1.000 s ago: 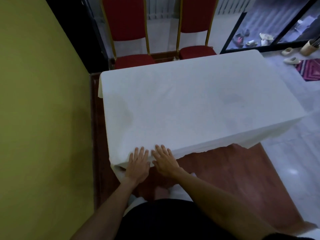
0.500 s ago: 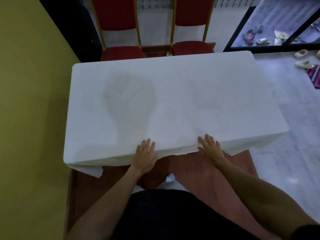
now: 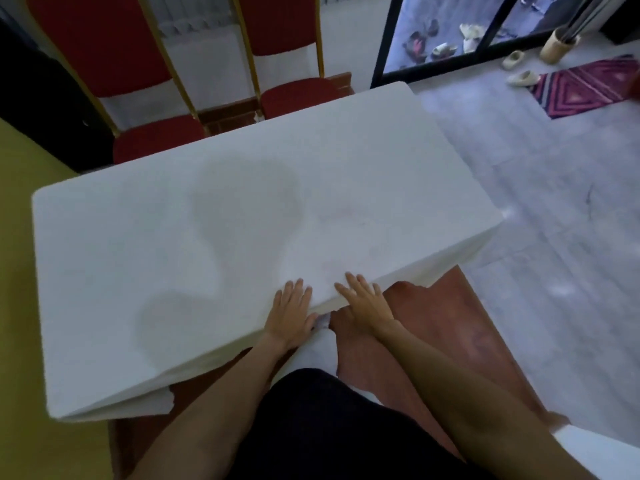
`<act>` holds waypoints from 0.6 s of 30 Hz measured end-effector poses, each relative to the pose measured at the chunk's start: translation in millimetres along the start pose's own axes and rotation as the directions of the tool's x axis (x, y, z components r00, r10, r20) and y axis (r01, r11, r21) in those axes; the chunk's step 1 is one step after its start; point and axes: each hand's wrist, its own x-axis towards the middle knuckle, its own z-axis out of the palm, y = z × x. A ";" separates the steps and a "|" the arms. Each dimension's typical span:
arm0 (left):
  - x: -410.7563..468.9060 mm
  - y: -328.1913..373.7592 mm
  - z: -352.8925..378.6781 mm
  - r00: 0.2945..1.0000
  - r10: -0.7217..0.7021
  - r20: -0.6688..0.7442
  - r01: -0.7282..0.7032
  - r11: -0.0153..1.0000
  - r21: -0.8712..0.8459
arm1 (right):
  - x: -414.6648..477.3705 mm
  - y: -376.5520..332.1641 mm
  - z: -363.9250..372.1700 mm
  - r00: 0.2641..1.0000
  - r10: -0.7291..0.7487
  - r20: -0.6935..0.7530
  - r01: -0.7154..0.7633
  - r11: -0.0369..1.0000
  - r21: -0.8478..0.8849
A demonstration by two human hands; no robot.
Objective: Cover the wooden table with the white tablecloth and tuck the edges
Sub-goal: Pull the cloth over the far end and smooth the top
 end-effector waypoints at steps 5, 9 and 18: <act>53.8 46.3 -9.3 0.994 0.106 0.036 -0.109 0.991 0.080 | -3.0 103.8 -20.2 0.984 0.180 0.005 -0.180 0.983 0.033; 105.1 83.1 -14.0 0.990 0.136 0.018 -0.138 0.979 0.148 | 6.3 154.9 -47.1 0.948 0.319 -0.014 -0.315 0.940 0.131; 242.0 195.1 -51.3 0.981 0.186 0.057 -0.191 0.975 0.114 | 51.7 249.9 -107.8 0.965 0.262 0.029 -0.264 0.958 0.108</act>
